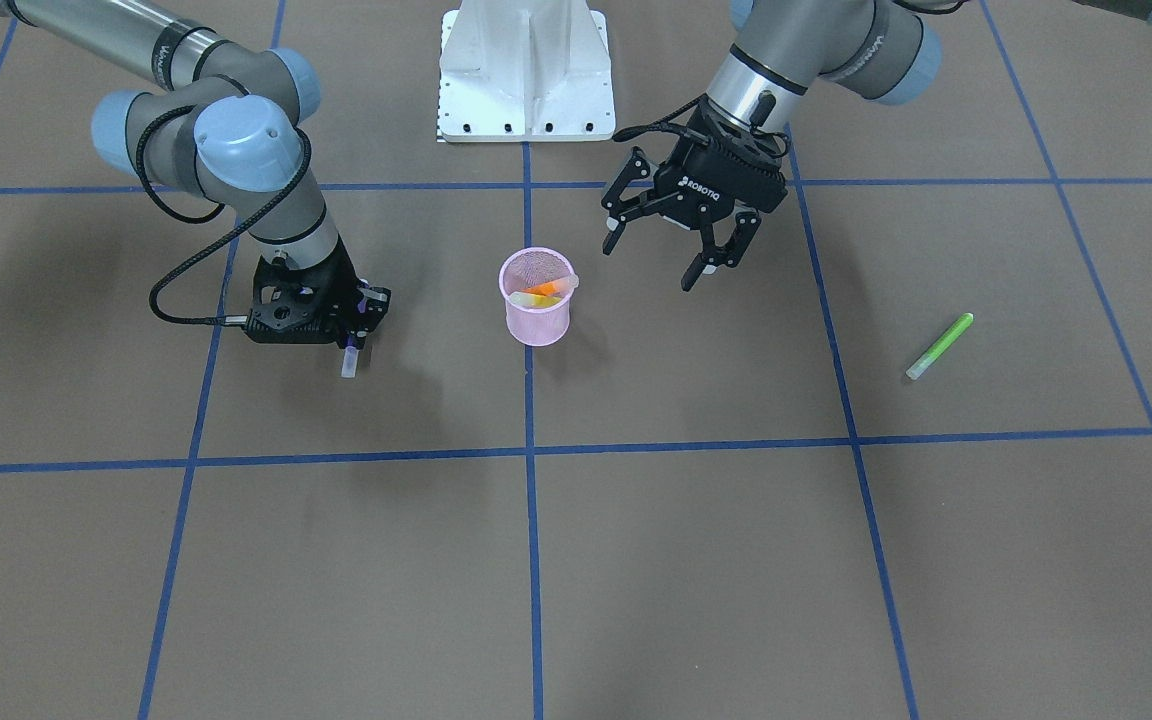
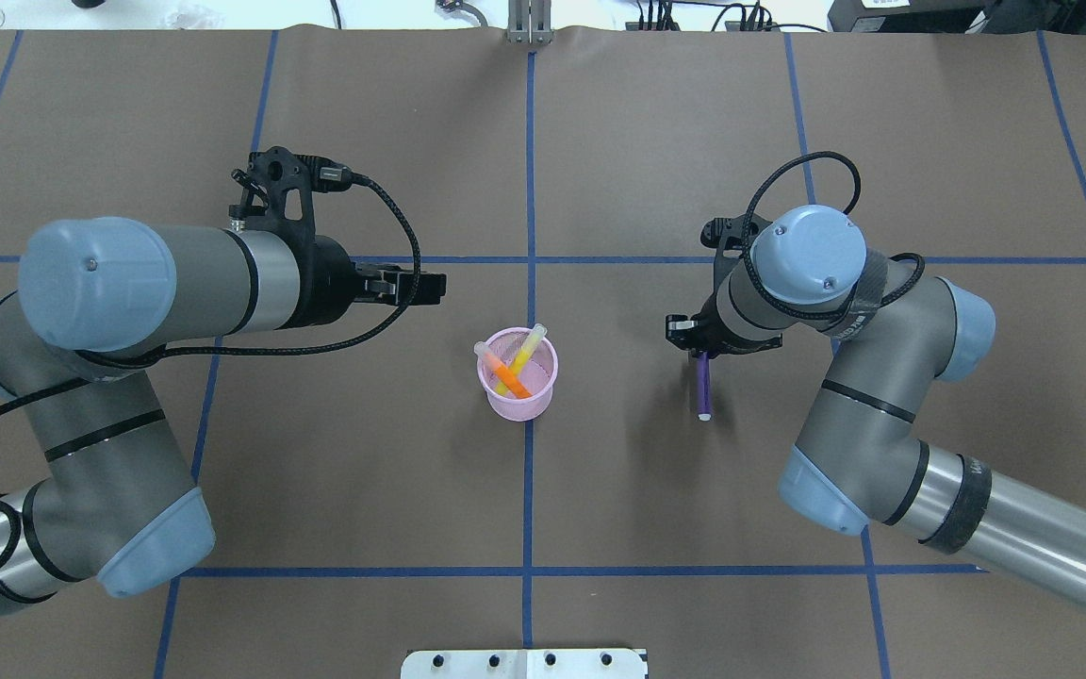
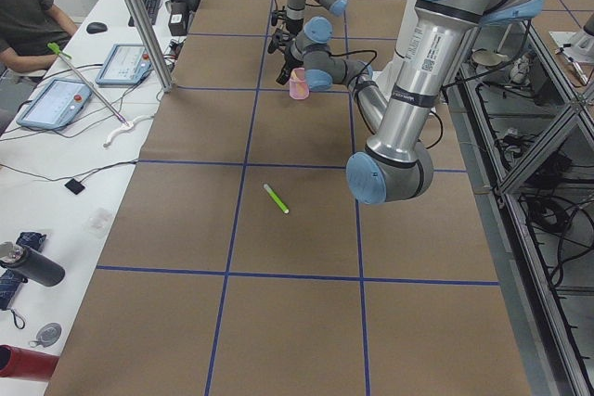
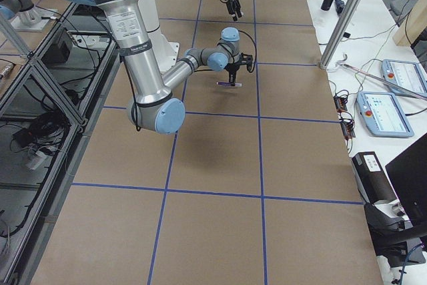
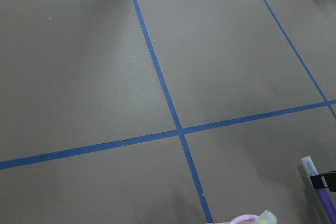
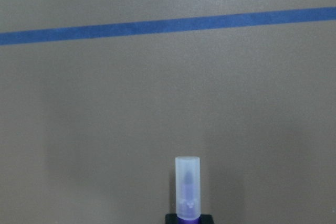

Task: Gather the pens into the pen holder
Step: 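Carry the purple marker over the cup while the left arm nears the green marker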

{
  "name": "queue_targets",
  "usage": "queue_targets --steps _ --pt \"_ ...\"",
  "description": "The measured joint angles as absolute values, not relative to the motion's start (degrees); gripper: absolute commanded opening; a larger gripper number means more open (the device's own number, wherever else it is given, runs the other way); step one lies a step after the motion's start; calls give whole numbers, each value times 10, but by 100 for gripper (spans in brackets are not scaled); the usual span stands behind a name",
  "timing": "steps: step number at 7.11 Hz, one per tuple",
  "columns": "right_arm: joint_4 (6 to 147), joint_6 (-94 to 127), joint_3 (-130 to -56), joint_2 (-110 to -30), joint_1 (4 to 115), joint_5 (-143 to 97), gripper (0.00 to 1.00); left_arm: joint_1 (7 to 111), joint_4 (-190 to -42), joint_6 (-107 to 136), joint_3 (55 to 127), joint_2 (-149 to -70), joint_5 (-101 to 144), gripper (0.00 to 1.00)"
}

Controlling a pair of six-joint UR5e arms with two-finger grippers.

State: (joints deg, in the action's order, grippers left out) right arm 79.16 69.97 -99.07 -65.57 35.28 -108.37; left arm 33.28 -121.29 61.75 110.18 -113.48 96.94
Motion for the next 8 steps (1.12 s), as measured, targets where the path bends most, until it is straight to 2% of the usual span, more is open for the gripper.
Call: queue_targets --steps 4,8 --pt "842 770 -1105 -622 346 -940 0 377 -1217 605 1146 -1052 1034 99" --pt "845 825 -1132 -586 207 -656 0 428 -1206 523 1130 -996 1076 98"
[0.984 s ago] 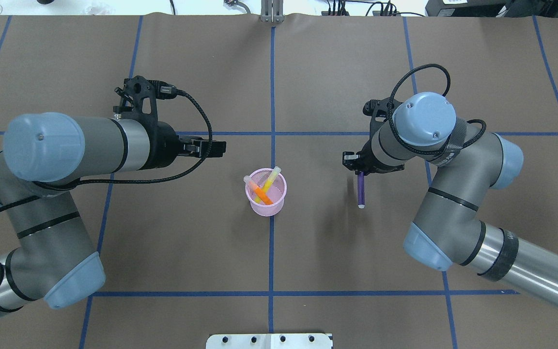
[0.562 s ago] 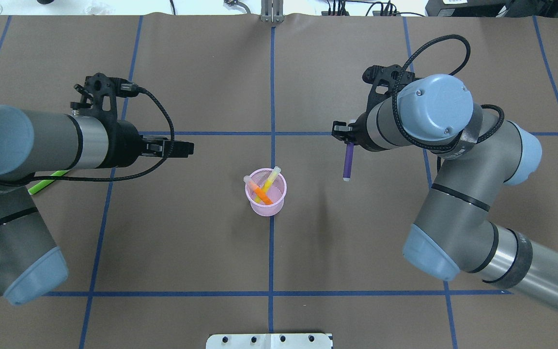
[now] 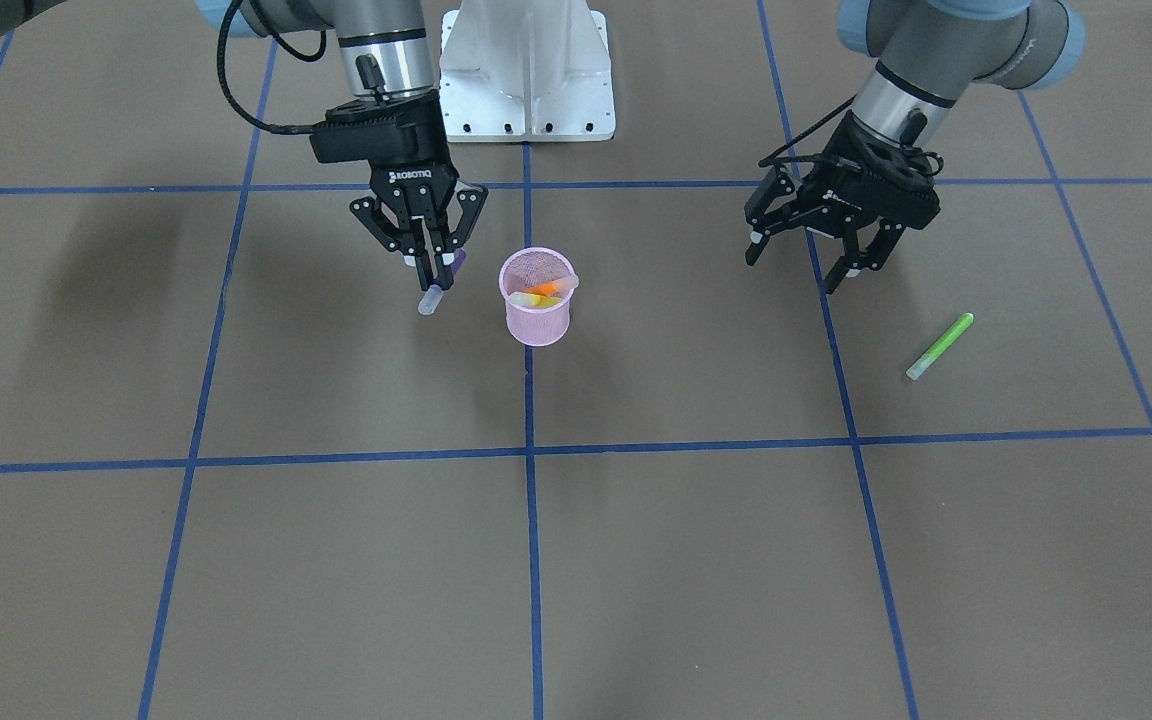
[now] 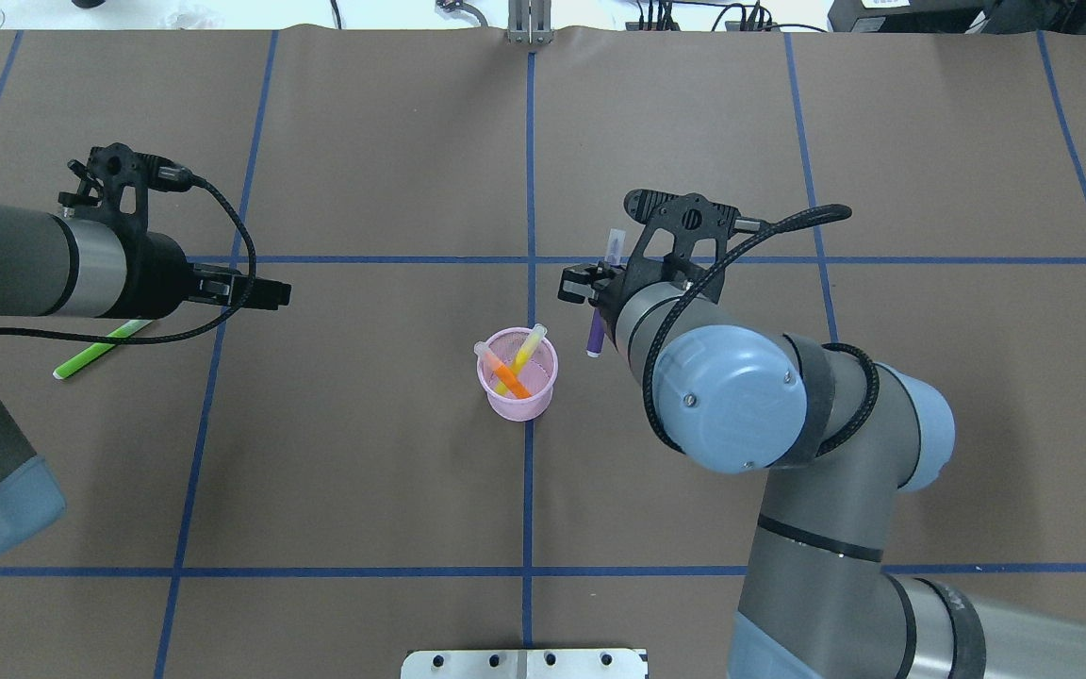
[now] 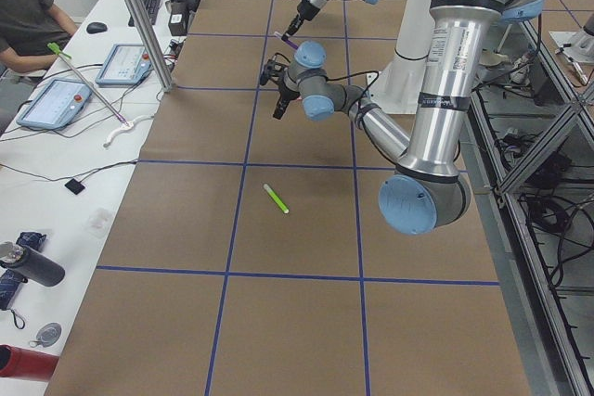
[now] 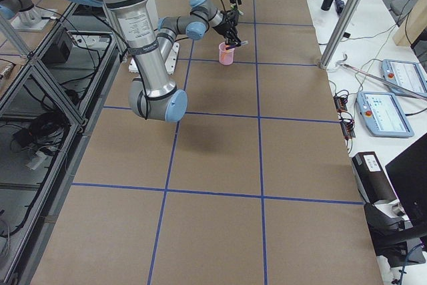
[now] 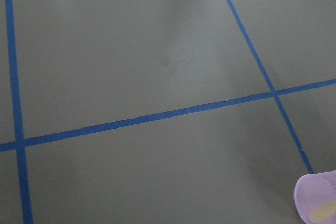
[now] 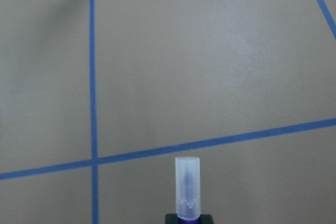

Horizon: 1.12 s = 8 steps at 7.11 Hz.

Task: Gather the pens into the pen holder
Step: 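Carry the purple marker over the cup while the left arm nears the green marker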

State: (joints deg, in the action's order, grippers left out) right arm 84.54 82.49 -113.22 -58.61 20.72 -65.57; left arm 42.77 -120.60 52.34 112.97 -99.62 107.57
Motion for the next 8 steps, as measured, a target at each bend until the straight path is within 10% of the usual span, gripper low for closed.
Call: queue_targets --steps 7,8 --pt "839 827 -1042 -520 153 -557 0 466 -1202 435 1061 -989 1084 98" --pt "839 826 -1041 -523 147 -556 39 467 -1203 434 1056 -987 1083 98"
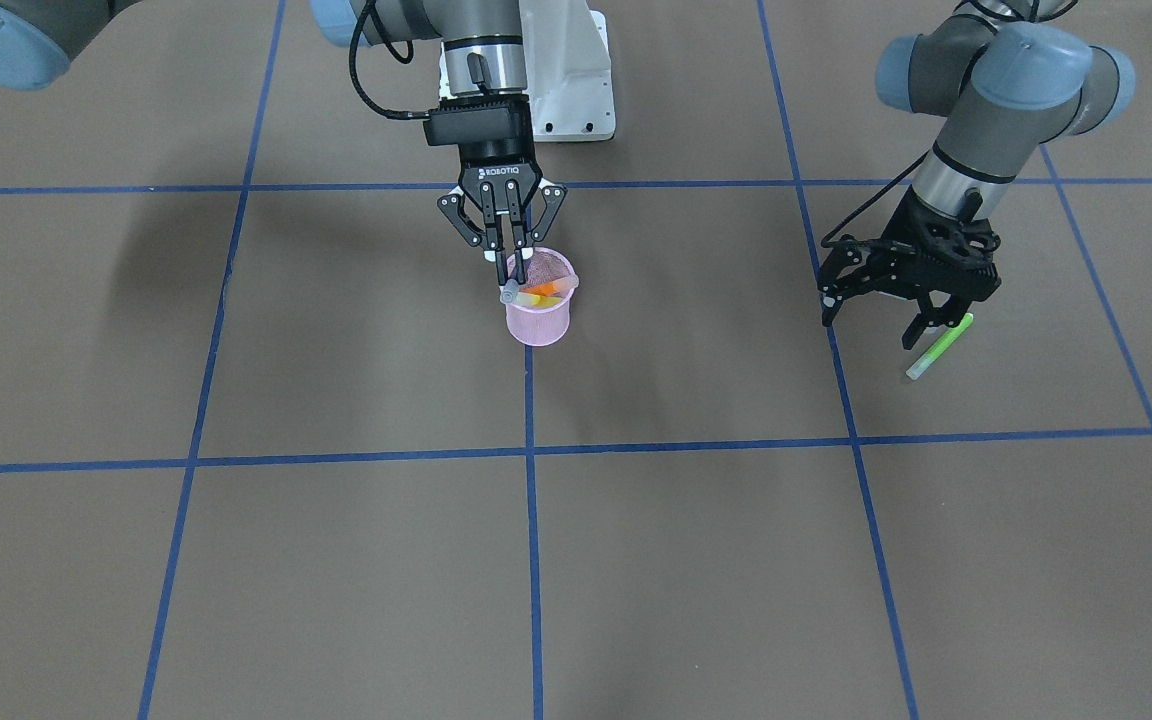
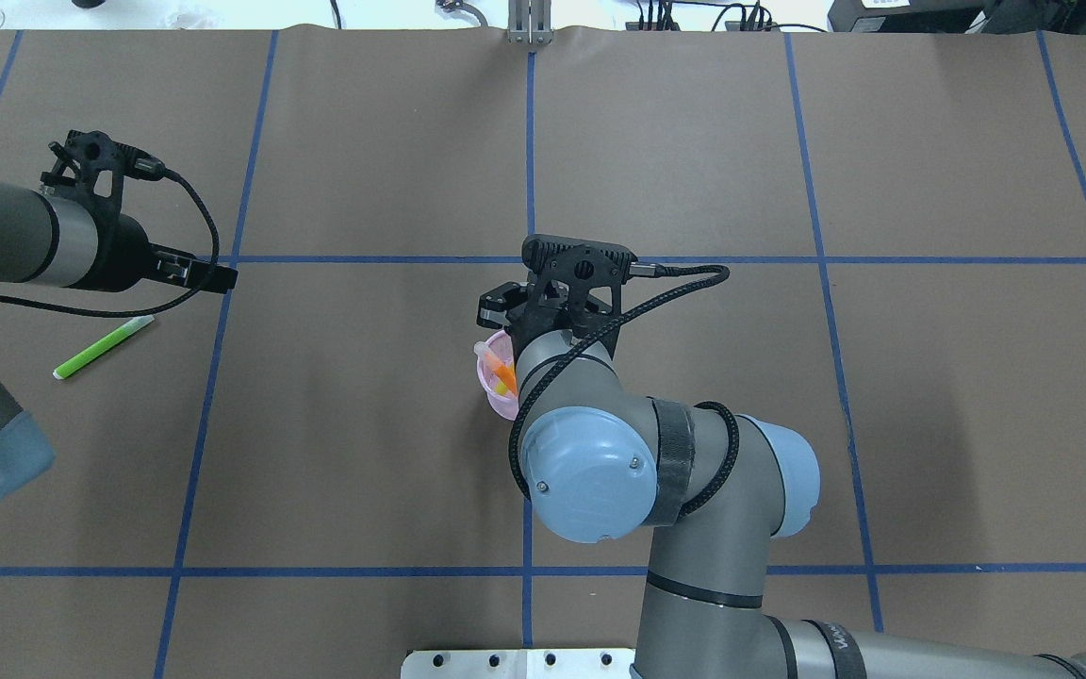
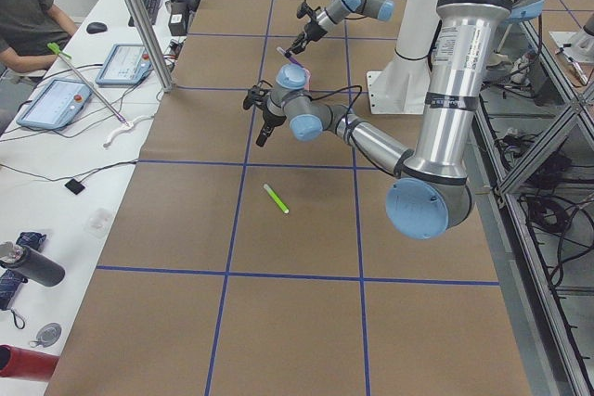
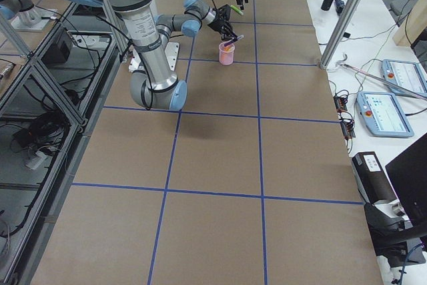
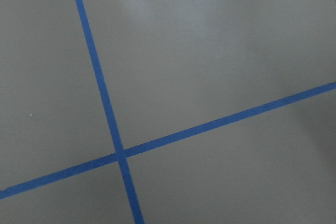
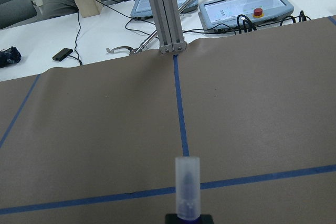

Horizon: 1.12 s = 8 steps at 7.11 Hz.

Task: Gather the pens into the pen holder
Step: 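Open the right gripper over the cup and withdraw the right arm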

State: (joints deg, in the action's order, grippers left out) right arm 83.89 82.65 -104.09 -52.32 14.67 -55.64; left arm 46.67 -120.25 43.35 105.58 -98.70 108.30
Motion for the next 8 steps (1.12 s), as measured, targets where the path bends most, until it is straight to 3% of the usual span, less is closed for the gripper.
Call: queue_targets --steps 1,2,5,8 --pt "839 827 -1040 -525 143 -556 64 471 -1203 419 1049 -983 1082 98" --pt "839 827 -1040 -525 141 -555 75 478 -1202 381 1044 -976 1083 98" --pt "836 825 -1049 -527 142 -556 76 497 -1197 251 1031 -955 1086 98" --pt "833 817 -1112 -566 195 -648 78 512 -1122 72 1003 -949 1104 98"
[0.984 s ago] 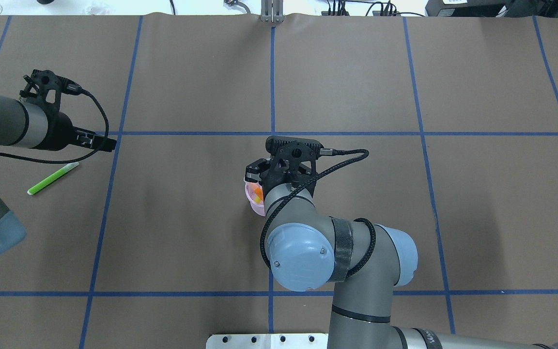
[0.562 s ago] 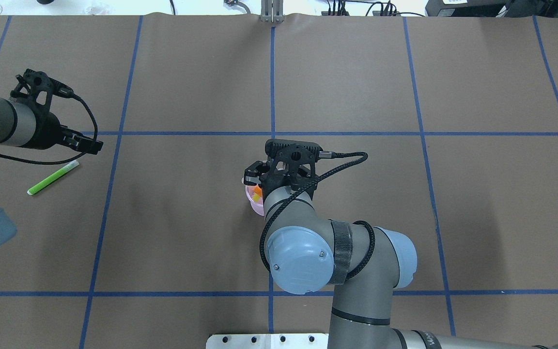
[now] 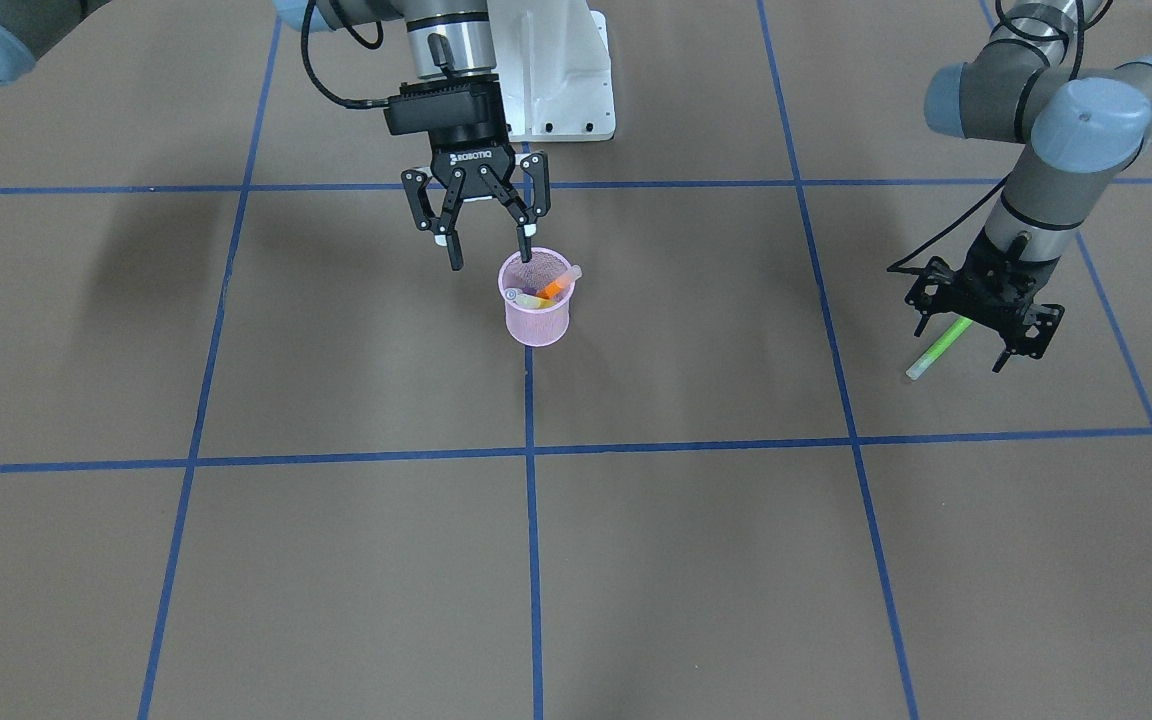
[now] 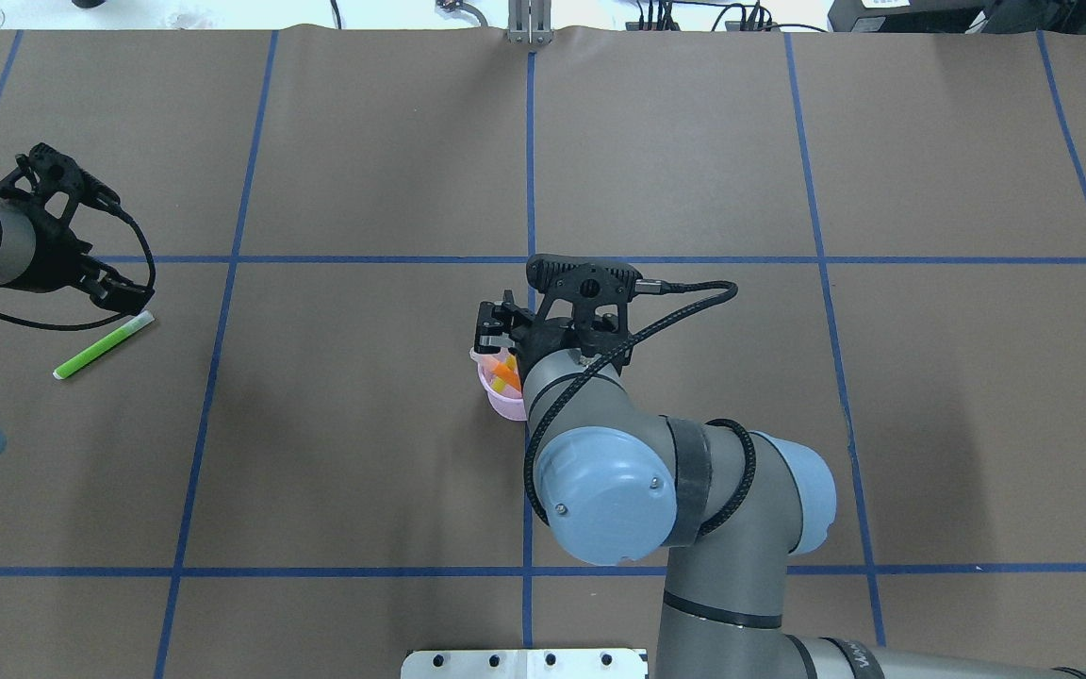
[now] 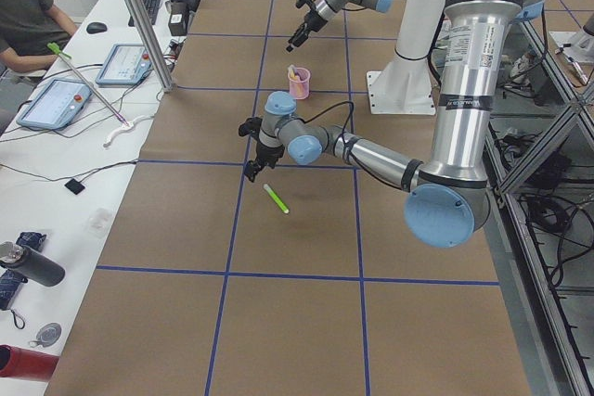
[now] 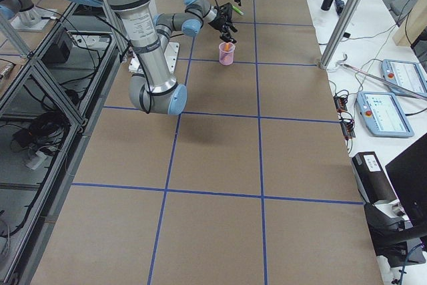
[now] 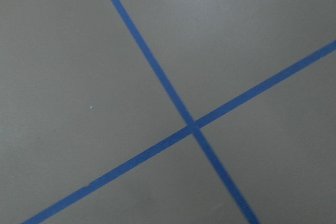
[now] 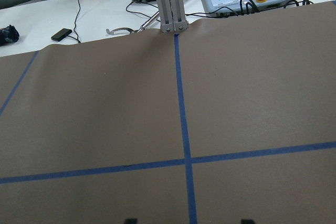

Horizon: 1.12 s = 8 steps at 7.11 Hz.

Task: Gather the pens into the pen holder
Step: 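Open the right gripper over the cup and withdraw the right arm, then grasp the green marker with the left gripper and lift it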

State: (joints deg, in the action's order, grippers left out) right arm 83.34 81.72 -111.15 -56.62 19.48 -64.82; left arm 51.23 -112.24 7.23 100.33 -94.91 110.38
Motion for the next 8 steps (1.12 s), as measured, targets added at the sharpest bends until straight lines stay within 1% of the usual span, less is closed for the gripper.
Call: queue_targets --steps 1,3,5,6,8 --pt "833 812 -1133 -593 231 -715 99 520 -1098 14 991 -953 1128 96" --pt "834 798 -1168 -643 300 -828 99 525 -1077 -37 930 -985 1184 87" --pt "836 760 -1197 -689 353 -900 99 524 -1074 -45 890 -1012 1218 51" --pt "837 746 -1203 -702 370 -924 99 524 -1073 -45 886 -1015 1222 42" --pt "838 738 -1206 -709 380 -936 99 524 -1073 -46 886 -1013 1229 43"
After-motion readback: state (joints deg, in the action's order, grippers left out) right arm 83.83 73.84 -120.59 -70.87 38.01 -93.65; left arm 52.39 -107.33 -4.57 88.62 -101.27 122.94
